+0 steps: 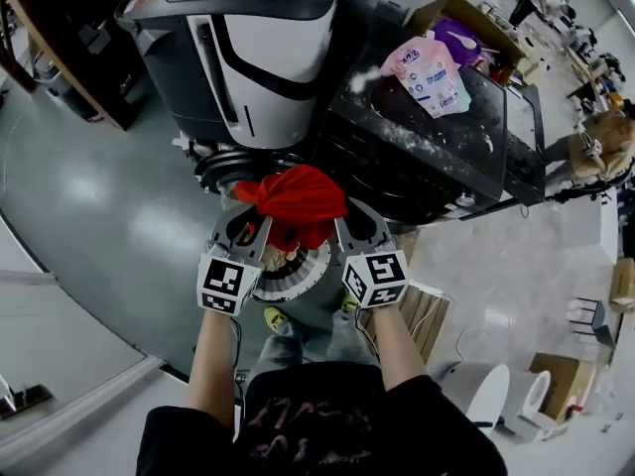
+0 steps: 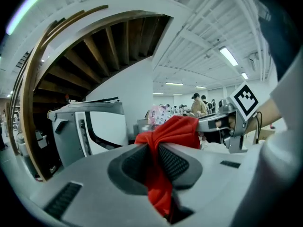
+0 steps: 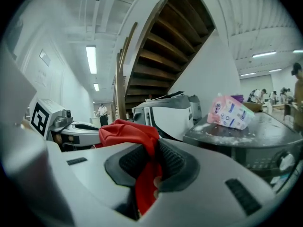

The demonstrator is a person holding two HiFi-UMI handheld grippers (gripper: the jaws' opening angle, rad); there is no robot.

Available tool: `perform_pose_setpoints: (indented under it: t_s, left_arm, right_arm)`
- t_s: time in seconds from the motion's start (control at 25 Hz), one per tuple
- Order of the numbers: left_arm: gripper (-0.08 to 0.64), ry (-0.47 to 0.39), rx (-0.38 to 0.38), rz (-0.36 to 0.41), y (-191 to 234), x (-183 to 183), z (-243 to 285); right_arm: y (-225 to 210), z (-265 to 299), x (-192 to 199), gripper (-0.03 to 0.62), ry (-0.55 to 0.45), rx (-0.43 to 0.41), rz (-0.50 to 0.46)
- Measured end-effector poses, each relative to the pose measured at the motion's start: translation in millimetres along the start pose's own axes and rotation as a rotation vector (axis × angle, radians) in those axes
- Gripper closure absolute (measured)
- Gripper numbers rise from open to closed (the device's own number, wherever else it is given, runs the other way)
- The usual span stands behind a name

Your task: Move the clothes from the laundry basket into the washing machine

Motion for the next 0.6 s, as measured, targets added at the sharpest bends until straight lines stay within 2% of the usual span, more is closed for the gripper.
perform_pose_setpoints:
  t_s: [0.2, 0.36, 0.6]
  left_arm:
    - [0.487, -0.042, 0.113, 0.055, -52.2, -40.4, 52.5]
    - [0.486, -0.057, 0.189, 0.07, -104.1, -65.7, 99.7]
    - [0.488, -0.063, 0.225, 0.048, -166.0, -88.9, 154.5]
  right_arm:
    - [-65.9, -45.2, -14.5, 0.529, -0.046, 0.107, 0.042]
    - [-126.1, -83.1, -23.1, 0.529, -0.058, 0.165, 0.048]
    - [-196.0, -126.8, -28.1, 0.529, -0.068, 0.194, 0.065]
Point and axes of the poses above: the fingertips, and each gripper's own axes: z forward along the fingers, y to its left, x out of its underside, the point moved 1 cm from there along -z, backward along the fingers, and after that the axes turned 6 degrees about z, right-handed, at the moved point
